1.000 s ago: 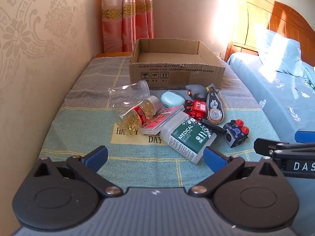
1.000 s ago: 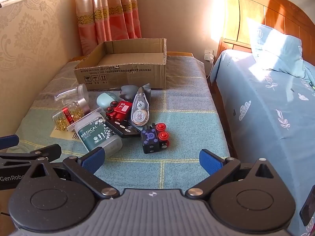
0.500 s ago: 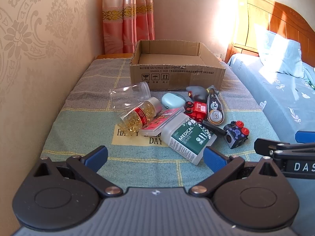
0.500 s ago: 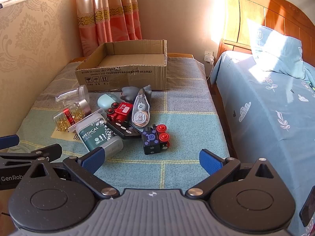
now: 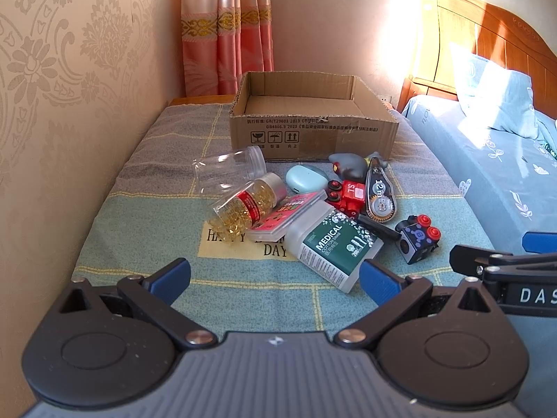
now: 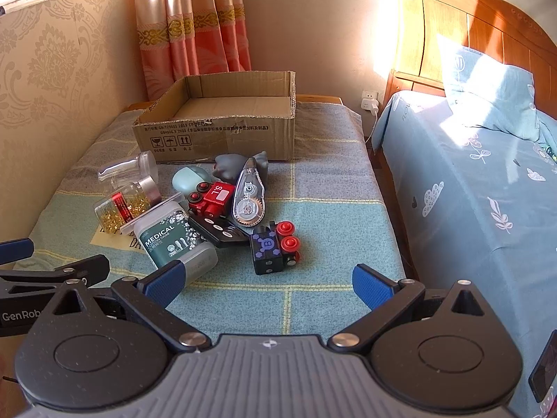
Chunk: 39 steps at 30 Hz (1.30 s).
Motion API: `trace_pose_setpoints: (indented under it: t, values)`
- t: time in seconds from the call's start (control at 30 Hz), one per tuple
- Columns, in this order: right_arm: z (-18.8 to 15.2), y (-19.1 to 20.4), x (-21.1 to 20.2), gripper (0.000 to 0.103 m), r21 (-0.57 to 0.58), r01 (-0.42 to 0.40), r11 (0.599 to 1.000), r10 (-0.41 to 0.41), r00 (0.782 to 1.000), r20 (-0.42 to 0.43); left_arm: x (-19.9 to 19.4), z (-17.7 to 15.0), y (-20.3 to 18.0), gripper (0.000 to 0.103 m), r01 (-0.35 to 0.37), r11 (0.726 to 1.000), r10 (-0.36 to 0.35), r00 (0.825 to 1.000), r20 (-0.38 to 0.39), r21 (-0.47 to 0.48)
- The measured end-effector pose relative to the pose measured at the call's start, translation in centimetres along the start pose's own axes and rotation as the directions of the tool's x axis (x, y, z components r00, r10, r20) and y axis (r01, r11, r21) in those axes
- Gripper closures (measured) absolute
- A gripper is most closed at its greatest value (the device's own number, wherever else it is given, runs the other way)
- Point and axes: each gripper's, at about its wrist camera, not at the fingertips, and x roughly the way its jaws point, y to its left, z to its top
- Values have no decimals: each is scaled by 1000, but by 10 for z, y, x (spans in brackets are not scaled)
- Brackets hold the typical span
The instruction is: Organize rigid objects
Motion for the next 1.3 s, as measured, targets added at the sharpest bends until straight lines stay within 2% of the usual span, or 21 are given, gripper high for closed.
trace_pose_setpoints:
  t: [1.3]
  values:
    - [5,-2,2,0,4,-6,1000,6,1000,0,4,5,2,1,19,1000,-19,1000,2,-4]
